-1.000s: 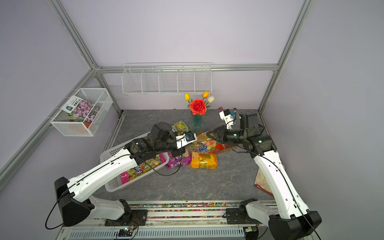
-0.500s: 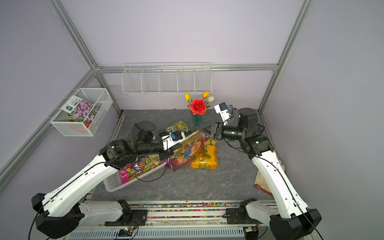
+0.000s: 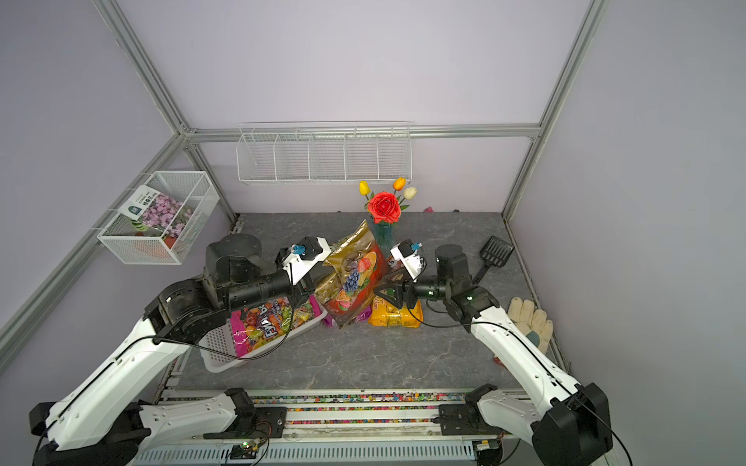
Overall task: Put the candies in the basket
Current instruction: Place the candy in the basket.
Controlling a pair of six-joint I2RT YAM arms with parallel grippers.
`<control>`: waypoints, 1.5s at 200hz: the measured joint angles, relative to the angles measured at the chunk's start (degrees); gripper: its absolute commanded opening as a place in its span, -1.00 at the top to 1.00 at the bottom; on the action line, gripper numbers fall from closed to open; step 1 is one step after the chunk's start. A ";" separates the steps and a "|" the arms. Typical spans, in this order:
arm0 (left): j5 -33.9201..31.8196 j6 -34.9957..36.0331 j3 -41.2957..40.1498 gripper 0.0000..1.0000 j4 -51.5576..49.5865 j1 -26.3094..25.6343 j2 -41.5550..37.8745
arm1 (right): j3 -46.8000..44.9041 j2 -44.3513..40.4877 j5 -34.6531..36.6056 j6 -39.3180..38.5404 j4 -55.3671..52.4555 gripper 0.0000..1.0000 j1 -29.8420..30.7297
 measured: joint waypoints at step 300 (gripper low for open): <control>7.72 22.05 -7.32 1.00 -9.55 -2.60 2.40 | 30.18 11.85 -1.03 -41.46 -42.91 1.00 10.64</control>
